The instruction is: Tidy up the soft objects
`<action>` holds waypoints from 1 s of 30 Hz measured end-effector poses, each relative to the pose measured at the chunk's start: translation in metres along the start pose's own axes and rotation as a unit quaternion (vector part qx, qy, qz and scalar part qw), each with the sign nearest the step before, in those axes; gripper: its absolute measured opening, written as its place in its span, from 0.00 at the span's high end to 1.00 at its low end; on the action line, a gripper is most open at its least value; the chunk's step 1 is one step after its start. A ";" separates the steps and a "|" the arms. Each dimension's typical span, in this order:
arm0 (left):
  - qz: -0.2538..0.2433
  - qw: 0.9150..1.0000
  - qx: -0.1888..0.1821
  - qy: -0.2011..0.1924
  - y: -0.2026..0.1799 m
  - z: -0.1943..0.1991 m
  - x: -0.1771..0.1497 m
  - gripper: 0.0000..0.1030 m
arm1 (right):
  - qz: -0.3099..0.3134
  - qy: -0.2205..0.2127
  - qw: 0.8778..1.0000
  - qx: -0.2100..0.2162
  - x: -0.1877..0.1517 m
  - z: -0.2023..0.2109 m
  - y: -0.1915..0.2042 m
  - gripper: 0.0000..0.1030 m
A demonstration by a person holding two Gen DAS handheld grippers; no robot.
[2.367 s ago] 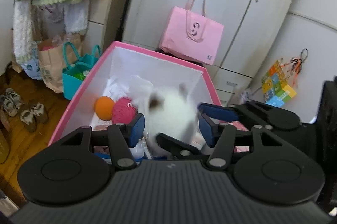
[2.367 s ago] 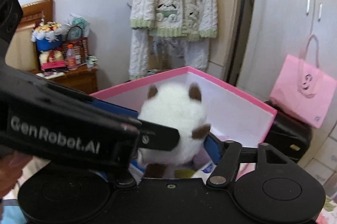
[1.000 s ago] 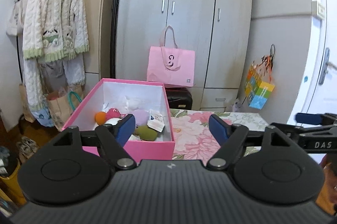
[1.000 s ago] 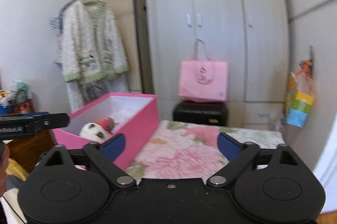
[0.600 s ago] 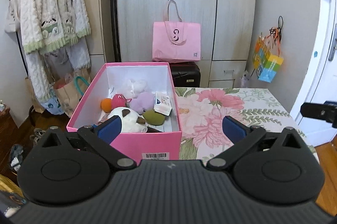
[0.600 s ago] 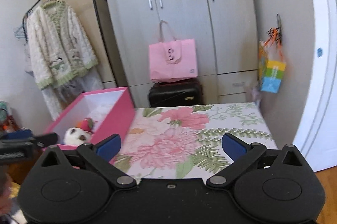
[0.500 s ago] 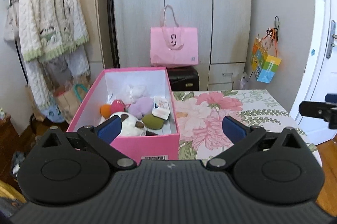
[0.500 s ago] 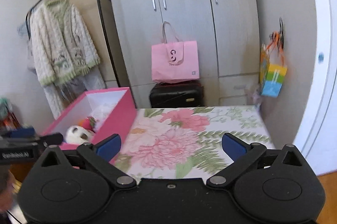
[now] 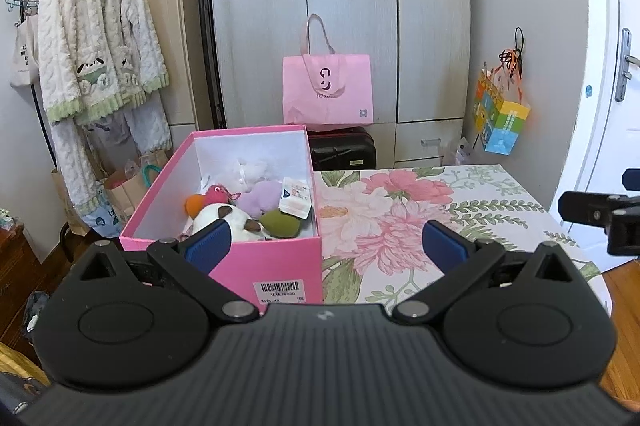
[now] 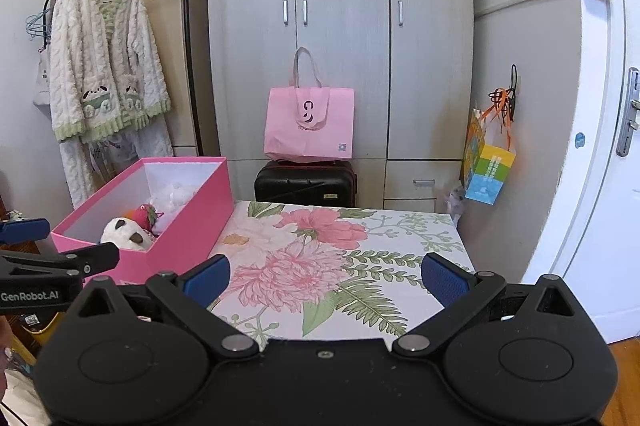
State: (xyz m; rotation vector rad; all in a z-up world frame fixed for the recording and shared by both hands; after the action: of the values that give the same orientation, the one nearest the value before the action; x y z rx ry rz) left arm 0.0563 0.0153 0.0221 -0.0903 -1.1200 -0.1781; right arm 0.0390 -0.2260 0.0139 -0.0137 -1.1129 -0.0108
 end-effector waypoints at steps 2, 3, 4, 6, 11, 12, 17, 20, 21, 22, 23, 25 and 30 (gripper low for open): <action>0.005 1.000 -0.004 0.007 0.000 -0.001 -0.001 0.00 | -0.001 0.005 1.000 0.001 -0.001 -0.001 -0.001 0.00; 0.008 1.000 -0.007 0.011 0.001 -0.003 -0.002 0.00 | -0.001 0.008 1.000 0.002 -0.002 -0.002 -0.001 0.00; 0.009 1.000 -0.008 0.015 0.001 -0.004 -0.003 0.00 | -0.001 0.011 1.000 0.002 -0.002 -0.003 -0.001 0.00; 0.011 1.000 -0.006 0.018 0.001 -0.006 -0.005 0.00 | 0.000 0.014 1.000 0.000 -0.004 -0.005 -0.002 0.00; -0.001 1.000 0.007 0.012 -0.002 -0.005 -0.007 0.00 | -0.001 0.013 1.000 -0.005 -0.007 -0.006 -0.004 0.00; -0.004 1.000 0.009 0.009 -0.003 -0.004 -0.007 0.00 | 0.001 0.012 1.000 -0.009 -0.008 -0.006 -0.004 0.00; -0.018 1.000 0.011 0.000 -0.008 0.001 -0.007 0.00 | 0.023 0.004 0.999 -0.036 -0.010 -0.003 -0.001 0.00; -0.018 1.000 0.011 -0.001 -0.008 0.002 -0.007 0.00 | 0.022 0.003 0.999 -0.033 -0.011 -0.001 -0.001 0.00; -0.019 1.000 0.012 -0.001 -0.008 0.001 -0.007 0.00 | 0.022 0.002 0.999 -0.034 -0.011 -0.001 -0.001 0.00; -0.019 1.000 0.015 -0.003 -0.008 0.002 -0.007 0.00 | 0.023 0.002 0.999 -0.033 -0.010 -0.001 -0.002 0.00; -0.017 1.000 0.017 -0.005 -0.008 0.004 -0.007 0.00 | 0.023 0.001 0.999 -0.033 -0.011 -0.001 -0.002 0.00; -0.010 1.000 0.023 -0.007 -0.007 0.005 -0.008 0.00 | 0.021 0.001 0.999 -0.032 -0.011 -0.001 -0.003 0.00; 0.011 1.000 0.024 -0.004 0.001 0.004 -0.010 0.00 | 0.030 -0.002 0.999 -0.039 -0.012 0.001 -0.004 0.00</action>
State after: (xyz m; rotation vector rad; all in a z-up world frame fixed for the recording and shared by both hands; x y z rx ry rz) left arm 0.0488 0.0174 0.0152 -0.0611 -1.1304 -0.1305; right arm 0.0325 -0.2301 0.0033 -0.1158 -1.1152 -0.0007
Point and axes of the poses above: each gripper's, at about its wrist camera, not at the fingertips, and z roughly against the way its jaws point, y to its left, x to its top, the point moved 2 cm from there along -z, roughly the way its jaws point, and after that the axes turned 1 degree about -x, right-handed, at the moved point
